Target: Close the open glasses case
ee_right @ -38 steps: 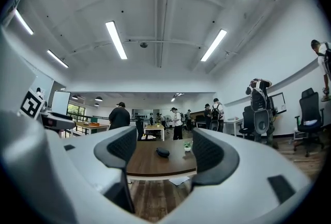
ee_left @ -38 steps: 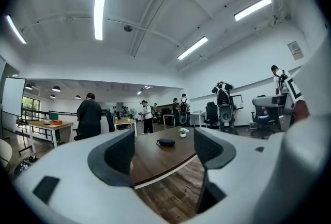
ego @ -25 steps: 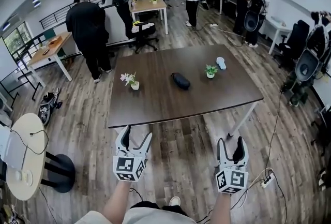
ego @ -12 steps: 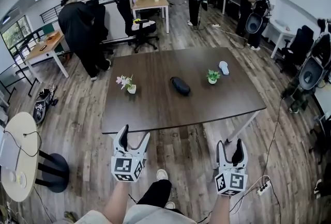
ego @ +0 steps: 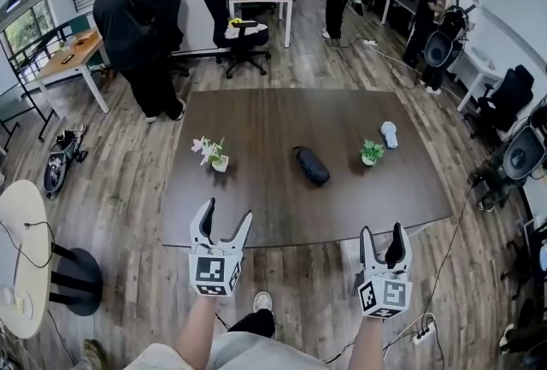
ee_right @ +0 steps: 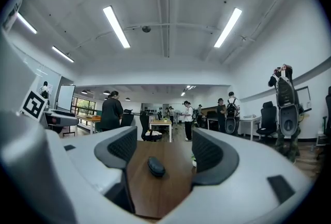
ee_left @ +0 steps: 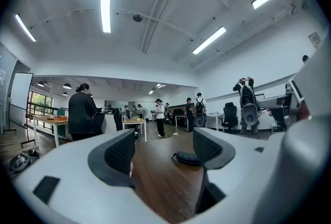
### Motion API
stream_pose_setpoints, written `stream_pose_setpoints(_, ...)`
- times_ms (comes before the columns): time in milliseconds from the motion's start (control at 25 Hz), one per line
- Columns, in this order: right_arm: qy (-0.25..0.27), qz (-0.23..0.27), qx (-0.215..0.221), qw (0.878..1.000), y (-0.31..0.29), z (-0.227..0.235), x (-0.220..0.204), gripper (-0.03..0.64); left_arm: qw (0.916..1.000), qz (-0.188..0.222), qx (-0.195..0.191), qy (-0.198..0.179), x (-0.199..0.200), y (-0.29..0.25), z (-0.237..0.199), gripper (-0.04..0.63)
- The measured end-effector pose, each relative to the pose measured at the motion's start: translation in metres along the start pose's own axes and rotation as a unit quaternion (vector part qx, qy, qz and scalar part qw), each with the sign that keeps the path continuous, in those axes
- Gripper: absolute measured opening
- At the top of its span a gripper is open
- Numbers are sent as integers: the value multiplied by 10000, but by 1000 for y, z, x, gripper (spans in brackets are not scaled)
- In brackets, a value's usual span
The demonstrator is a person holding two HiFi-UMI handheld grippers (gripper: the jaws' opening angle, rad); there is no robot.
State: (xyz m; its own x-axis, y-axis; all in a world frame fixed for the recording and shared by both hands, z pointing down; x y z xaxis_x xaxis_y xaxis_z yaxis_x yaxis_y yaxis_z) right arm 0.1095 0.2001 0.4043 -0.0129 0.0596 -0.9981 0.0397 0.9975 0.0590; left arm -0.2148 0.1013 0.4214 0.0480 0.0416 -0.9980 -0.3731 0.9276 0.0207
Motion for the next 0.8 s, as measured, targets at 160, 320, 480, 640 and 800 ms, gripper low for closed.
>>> stream_pose_setpoints(160,-41,-125,163,9998,-62,-8,-6,324,9999,-35,106,103,-4,-41,-26,352)
stream_pose_setpoints(320,-39,-149,387,9991,-121,-25,-11,325,9995,0,282,103,-7,-71,-58,351)
stream_pose_setpoints(480,39,-271,588,9979,-161,-44,-19,325,9990,-7,413,180,-14,-94,-85,350)
stream_pose_setpoints(640,176,-317,734,9966,-188,-57,-21,325,9984,12,515,235,-19,-109,-102,350)
stream_pose_setpoints(800,282,-370,858,9952,-207,-66,-23,325,9981,14,541,286,-19,-120,-109,348)
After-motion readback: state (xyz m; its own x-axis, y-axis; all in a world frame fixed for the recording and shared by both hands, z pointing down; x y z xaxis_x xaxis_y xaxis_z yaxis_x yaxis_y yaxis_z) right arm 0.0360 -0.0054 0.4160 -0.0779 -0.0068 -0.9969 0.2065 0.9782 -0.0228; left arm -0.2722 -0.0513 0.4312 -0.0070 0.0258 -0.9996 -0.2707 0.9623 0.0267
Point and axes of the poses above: the fingertips, and each gripper's own axes: y backward along the fingers, z to its right, x out of its top, the point moved 1 cm from there along y, backward along the fingers, and after that the axes turned 4 degrees about x, right-handed, at the moved point
